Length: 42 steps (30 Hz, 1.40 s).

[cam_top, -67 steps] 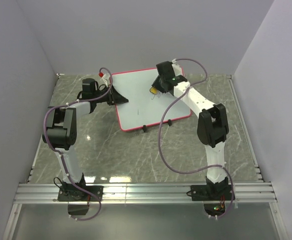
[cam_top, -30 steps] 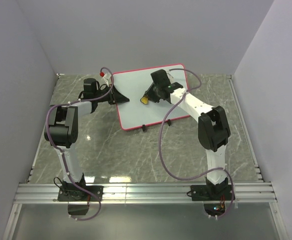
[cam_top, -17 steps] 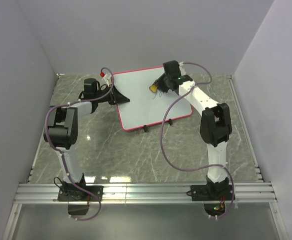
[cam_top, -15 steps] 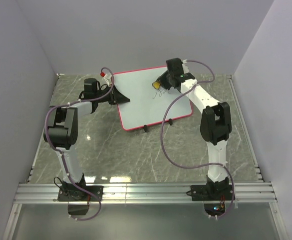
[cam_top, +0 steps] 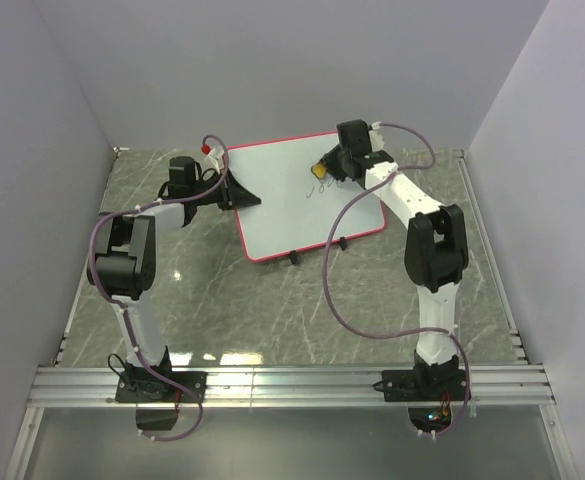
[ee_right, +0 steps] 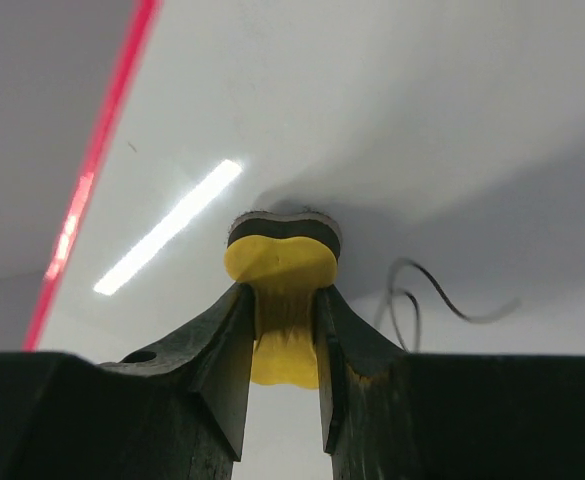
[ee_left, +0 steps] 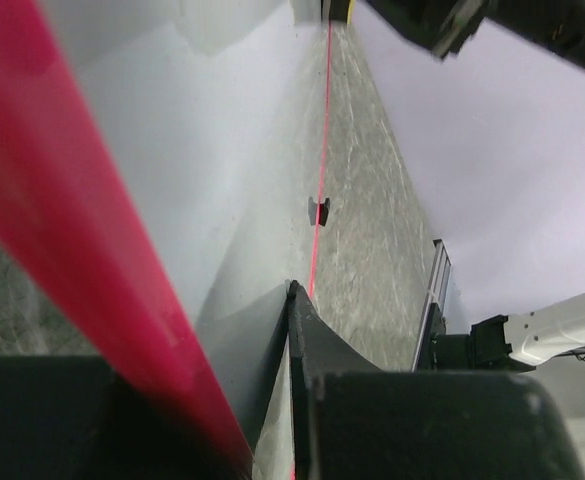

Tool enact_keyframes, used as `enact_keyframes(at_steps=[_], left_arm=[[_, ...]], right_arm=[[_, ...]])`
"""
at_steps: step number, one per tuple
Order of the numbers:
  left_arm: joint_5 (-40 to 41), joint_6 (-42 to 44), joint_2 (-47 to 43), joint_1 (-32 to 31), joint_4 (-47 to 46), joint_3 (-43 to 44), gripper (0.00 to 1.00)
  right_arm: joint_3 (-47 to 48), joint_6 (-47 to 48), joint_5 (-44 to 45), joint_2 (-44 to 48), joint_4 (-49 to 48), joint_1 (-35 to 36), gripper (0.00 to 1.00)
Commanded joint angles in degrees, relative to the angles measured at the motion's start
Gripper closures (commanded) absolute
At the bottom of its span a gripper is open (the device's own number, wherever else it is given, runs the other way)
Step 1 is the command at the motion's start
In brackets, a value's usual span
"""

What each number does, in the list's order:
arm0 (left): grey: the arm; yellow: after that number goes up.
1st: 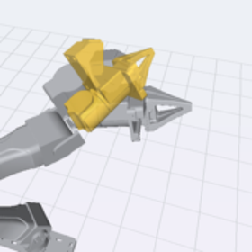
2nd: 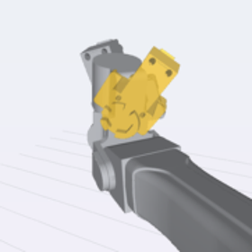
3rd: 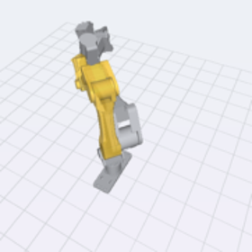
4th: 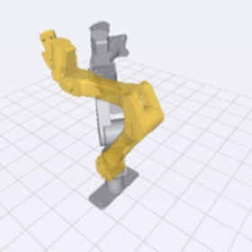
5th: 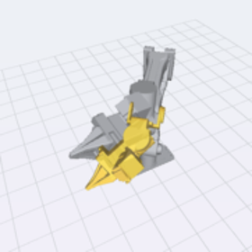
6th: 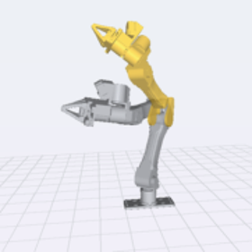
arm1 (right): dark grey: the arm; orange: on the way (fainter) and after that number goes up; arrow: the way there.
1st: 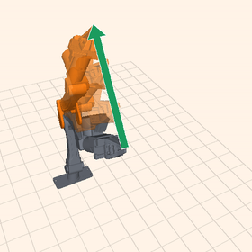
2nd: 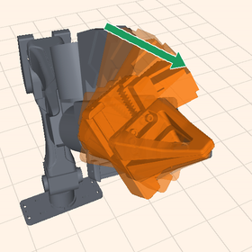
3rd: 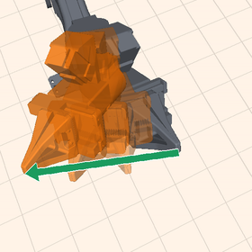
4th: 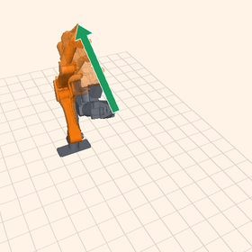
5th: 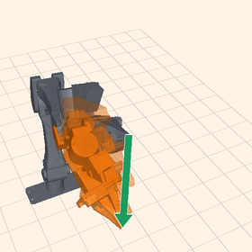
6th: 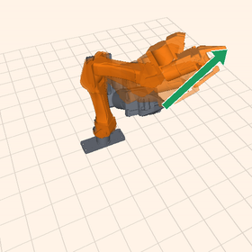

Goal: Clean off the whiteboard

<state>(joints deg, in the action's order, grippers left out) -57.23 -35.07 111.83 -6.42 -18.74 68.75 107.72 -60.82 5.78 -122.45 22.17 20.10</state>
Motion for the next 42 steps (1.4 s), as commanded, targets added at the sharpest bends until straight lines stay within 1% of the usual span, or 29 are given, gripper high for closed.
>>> enact_keyframes(at_steps=[1,2,3,7,12,15,18,20,21,25,27,32,34,39,42], left_arm=[[2.39,7.38,-0.83,-0.35,3.45,0.50,1.00],[2.39,7.30,-0.74,-0.27,3.62,0.59,1.00],[2.39,7.38,-0.65,-0.35,3.45,0.68,1.00],[2.21,7.03,-0.21,-0.18,3.27,1.03,1.00],[2.12,6.86,-0.12,-0.18,3.01,0.95,1.00],[2.12,7.12,-0.12,-0.18,3.27,0.95,1.00],[2.21,7.30,-0.21,-0.18,3.71,0.95,1.00],[2.13,7.38,-0.30,-0.26,3.71,0.95,1.00],[2.04,7.21,-0.21,-0.18,3.63,0.95,1.00],[1.86,7.47,0.32,-0.18,4.50,1.74,1.00],[2.04,7.65,0.32,-0.18,4.85,2.09,1.00],[1.95,7.65,0.32,-0.09,4.59,1.91,1.00],[1.95,7.47,0.67,0.00,4.42,2.00,1.00],[1.69,6.77,1.72,0.00,3.63,2.44,1.00],[1.51,6.42,2.07,0.00,2.92,2.62,1.00]], right_arm=[[-10.40,0.00,-0.07,2.65,0.96,3.63,1.00],[-14.43,-0.44,-0.33,3.79,0.25,4.07,1.00],[-16.21,-1.23,-1.03,5.54,-0.46,4.68,1.00],[-22.01,-2.99,-1.56,7.58,-1.25,7.32,1.00],[-22.21,-3.61,-2.09,7.58,-1.61,8.29,1.00],[-18.88,-2.73,-1.83,6.44,-0.65,7.94,1.00],[-14.57,-1.68,-0.86,4.77,-0.29,5.84,1.00],[-10.09,-0.19,-1.12,2.24,0.23,3.04,1.00],[-5.90,0.52,-1.12,1.09,2.15,1.89,1.00],[3.17,3.16,-0.16,-4.36,8.05,-2.69,1.00],[4.07,3.86,0.63,-5.60,8.76,-4.79,1.00],[2.50,5.18,1.25,-5.60,9.64,-7.09,1.00],[-0.13,5.79,1.16,-4.82,8.68,-6.91,1.00],[-7.68,4.92,-0.77,-1.21,5.35,-3.84,1.00],[-9.63,3.08,-3.05,-0.15,3.59,-0.07,1.00]])
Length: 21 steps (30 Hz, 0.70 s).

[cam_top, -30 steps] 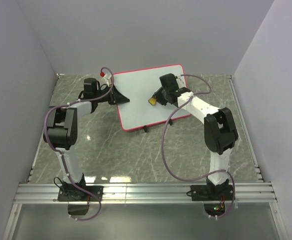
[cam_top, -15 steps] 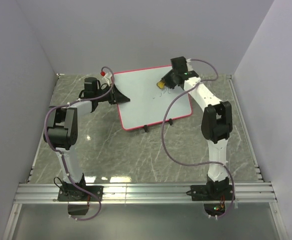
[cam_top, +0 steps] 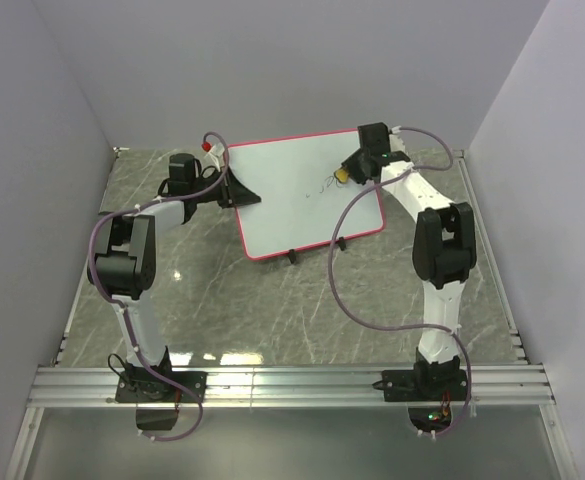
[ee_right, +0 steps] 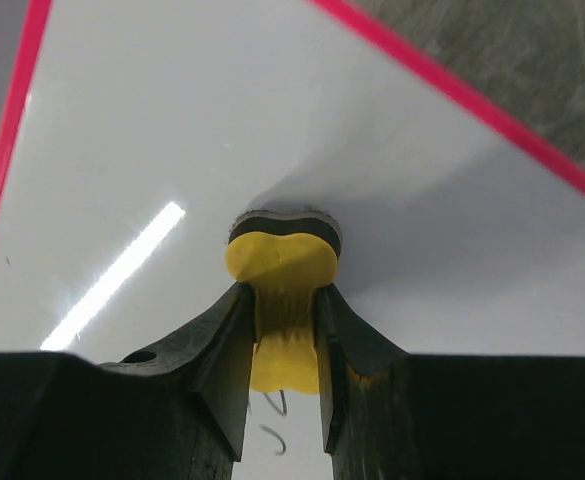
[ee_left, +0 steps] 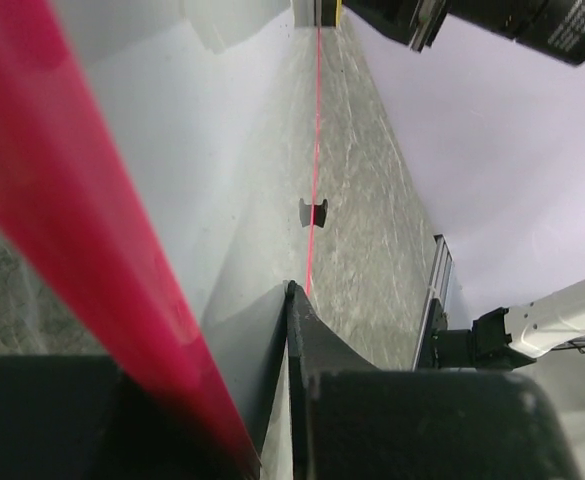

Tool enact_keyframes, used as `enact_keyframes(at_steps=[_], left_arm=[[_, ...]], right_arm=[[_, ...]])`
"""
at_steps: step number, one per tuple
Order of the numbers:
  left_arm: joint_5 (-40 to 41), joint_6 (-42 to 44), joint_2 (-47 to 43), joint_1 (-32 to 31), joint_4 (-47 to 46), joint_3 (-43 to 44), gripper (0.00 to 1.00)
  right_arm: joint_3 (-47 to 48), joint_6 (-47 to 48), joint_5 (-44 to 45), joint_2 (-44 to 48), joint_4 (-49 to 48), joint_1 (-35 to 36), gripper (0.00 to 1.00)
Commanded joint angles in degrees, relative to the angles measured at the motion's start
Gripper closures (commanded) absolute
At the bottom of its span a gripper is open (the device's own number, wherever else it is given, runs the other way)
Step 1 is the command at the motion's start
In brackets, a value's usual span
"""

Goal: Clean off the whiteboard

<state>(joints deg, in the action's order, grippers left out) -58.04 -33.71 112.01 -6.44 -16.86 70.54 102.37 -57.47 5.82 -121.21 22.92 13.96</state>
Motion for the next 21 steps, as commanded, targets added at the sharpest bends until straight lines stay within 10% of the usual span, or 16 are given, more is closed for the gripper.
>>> enact_keyframes(at_steps=[1,21], left_arm=[[2.23,4.80,1.99,0.02,0.96,0.82,1.00],[1.79,3.22,3.13,0.11,-0.98,1.61,1.00]], right_arm=[[-4.28,-1.32,-4.84,-1.49,2.84,6.95,1.00],[-7.27,-4.85,-6.71,0.79,5.03,9.79,1.00]])
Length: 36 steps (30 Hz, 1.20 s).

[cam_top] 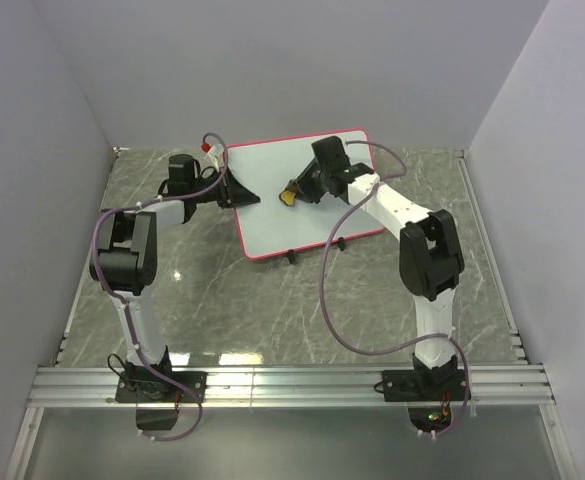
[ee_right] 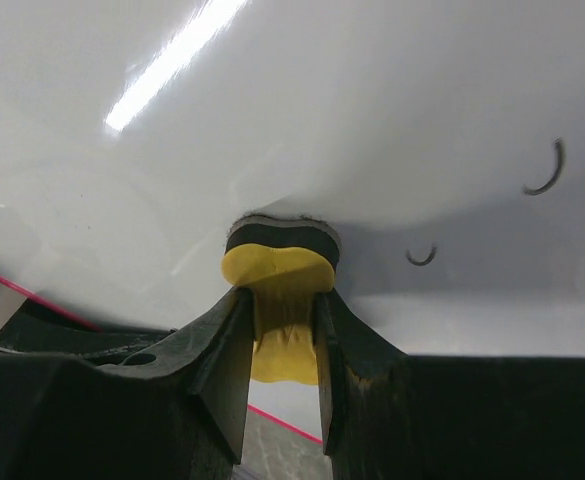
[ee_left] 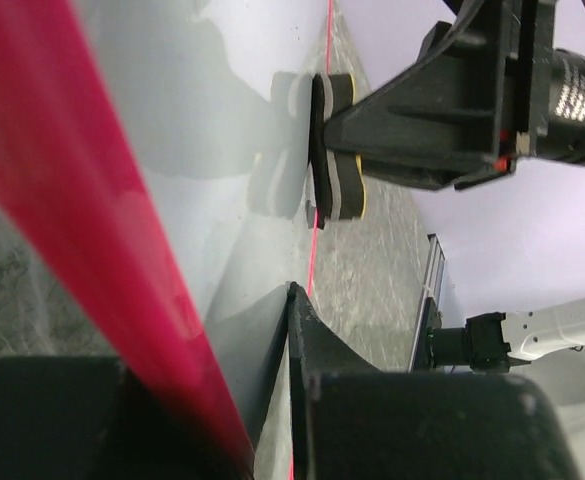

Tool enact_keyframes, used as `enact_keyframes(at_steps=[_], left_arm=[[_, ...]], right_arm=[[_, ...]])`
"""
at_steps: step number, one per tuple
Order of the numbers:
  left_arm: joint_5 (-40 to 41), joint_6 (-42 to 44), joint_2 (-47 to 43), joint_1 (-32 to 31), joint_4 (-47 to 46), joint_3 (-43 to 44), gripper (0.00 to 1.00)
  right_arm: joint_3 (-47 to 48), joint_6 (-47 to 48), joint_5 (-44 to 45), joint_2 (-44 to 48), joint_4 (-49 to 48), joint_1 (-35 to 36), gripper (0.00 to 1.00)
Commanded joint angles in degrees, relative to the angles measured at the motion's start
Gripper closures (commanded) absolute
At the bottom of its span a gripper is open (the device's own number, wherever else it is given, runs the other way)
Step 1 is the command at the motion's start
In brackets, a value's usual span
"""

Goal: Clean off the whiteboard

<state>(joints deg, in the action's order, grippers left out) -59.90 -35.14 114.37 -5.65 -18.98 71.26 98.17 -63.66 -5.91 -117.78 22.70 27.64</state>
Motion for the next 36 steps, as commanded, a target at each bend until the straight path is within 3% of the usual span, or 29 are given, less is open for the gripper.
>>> enact_keyframes(at_steps=[1,11,15,20,28,36], left_arm=[[3.74,4.81,0.77,-0.68,1.23,0.89,1.00],[4.62,6.75,-0.02,-0.24,3.95,1.33,1.00],[4.70,6.83,-0.11,-0.24,3.95,1.25,1.00],[4.70,6.75,0.07,-0.33,4.13,1.42,1.00],[4.62,6.66,0.42,-0.24,3.95,1.77,1.00],[4.53,6.57,0.24,-0.24,4.04,1.77,1.00]], right_arm=[[-2.99,1.60,5.38,-2.46,5.42,-5.82,1.00],[-6.33,3.45,8.81,-0.52,6.48,-18.57,1.00],[-4.57,4.33,9.08,-0.96,7.45,-19.38,1.00],[-3.17,2.31,6.09,-0.88,6.48,-15.96,1.00],[2.81,-0.14,1.88,-3.42,6.57,-2.00,1.00],[-0.78,-3.75,0.55,-4.39,4.99,1.63,1.00]])
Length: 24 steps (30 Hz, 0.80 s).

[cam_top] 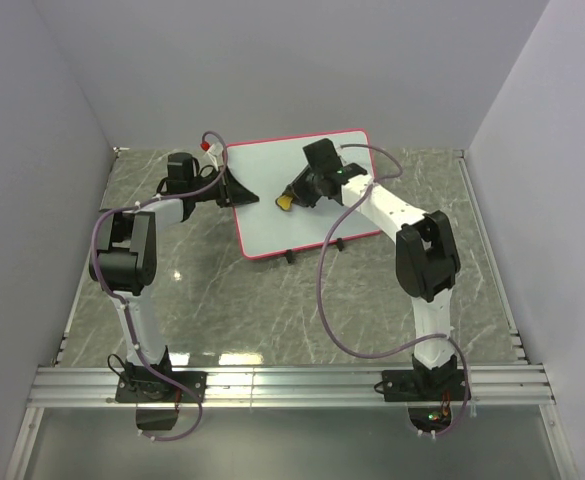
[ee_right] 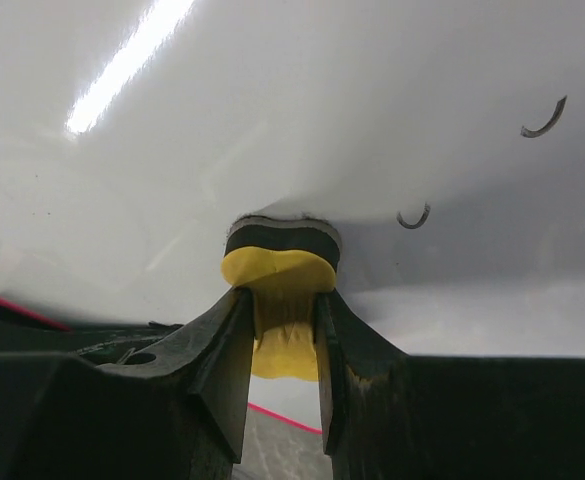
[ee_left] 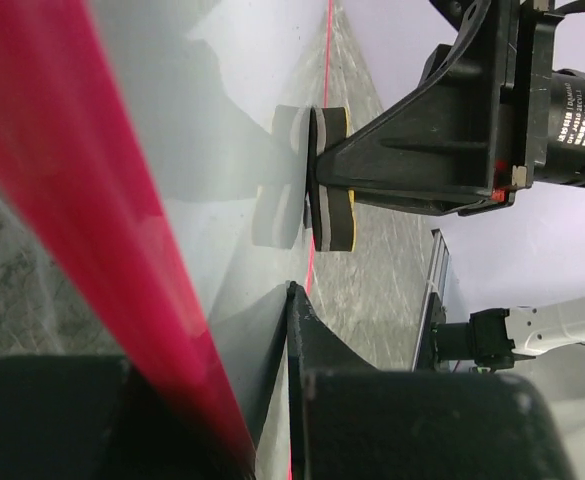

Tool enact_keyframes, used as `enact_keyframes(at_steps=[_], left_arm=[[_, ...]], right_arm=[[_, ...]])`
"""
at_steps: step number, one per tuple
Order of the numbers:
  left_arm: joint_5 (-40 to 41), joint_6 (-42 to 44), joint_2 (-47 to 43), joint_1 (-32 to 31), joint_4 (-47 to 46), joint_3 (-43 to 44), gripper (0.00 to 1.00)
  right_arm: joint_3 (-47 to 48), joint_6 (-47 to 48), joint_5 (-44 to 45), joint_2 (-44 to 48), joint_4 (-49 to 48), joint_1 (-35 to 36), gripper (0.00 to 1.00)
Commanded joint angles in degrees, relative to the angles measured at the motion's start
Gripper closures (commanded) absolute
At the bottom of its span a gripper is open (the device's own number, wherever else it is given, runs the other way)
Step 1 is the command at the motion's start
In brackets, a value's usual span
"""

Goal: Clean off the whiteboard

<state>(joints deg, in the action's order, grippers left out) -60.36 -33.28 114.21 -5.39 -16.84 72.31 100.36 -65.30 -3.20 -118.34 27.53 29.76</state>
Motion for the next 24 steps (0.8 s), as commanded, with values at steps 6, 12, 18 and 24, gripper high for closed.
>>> enact_keyframes(at_steps=[6,12,18,24], left_arm=[[4.90,4.63,0.31,-0.41,1.81,0.72,1.00],[4.90,4.62,0.31,-0.41,1.90,0.81,1.00],[5.07,5.06,0.04,-0.33,2.43,0.99,1.00],[5.16,5.15,0.22,-0.33,2.78,1.25,1.00]], right_arm=[[-3.94,0.87,1.44,-2.24,2.09,-5.04,1.00],[-3.24,4.65,6.53,-1.63,5.25,-11.82,1.00],[-1.91,7.82,10.67,-2.59,9.38,-15.34,1.00],[-2.62,6.76,8.74,-2.33,8.42,-14.03,1.00]])
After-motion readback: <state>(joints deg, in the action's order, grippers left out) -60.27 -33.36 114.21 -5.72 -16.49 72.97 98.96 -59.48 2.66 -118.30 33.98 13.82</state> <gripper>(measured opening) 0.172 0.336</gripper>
